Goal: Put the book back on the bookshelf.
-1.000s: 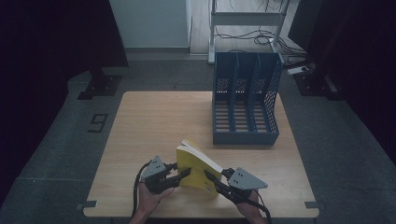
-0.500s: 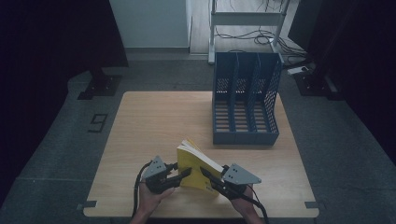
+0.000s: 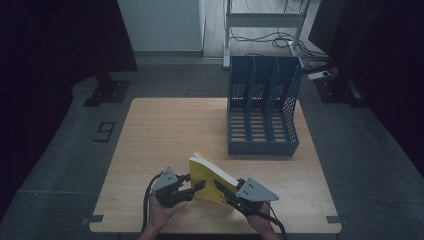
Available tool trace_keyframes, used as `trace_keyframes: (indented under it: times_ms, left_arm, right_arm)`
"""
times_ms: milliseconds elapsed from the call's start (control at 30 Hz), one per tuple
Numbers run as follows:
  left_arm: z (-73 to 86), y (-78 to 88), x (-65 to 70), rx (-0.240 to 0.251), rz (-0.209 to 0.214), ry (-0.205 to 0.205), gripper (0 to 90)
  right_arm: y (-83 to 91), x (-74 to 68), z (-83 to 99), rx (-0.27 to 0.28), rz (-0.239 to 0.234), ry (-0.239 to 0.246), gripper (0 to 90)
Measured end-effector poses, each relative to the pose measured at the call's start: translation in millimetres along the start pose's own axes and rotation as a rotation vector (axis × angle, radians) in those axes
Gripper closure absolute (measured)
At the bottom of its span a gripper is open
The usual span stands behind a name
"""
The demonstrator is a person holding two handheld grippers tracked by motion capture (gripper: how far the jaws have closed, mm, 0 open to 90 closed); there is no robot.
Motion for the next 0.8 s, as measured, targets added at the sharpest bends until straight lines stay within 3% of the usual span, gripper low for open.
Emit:
trace_keyframes:
  times_ms: [267,433,500,800]
  left_arm:
    - [-0.1,-0.5,-1.0,0.003,-0.001,0.010,49.6]
    - [-0.1,0.5,-6.6,0.003,-0.036,0.023,45.7]
    - [-0.1,1.8,-10.7,0.006,-0.051,0.040,43.6]
    - [2.4,0.6,-14.2,-0.006,-0.068,0.045,41.4]
  right_arm:
    - [0.4,-0.4,-0.4,-0.004,0.009,-0.008,74.3]
    - [1.1,0.2,-1.0,-0.004,0.020,-0.018,74.4]
    - [2.8,3.8,-2.9,0.001,0.050,-0.018,74.5]
    - [11.6,17.4,-8.3,0.016,0.126,-0.031,74.6]
Point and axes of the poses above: each handheld gripper's, and its own axes: y roughly backward along the jaws, z roughly out of its underside, x roughly to its right, the point moved 8 cm from there along -y, roughly forward along the jaws, and after that the axes turned 7 degrees about x, right-handed, at the moved point
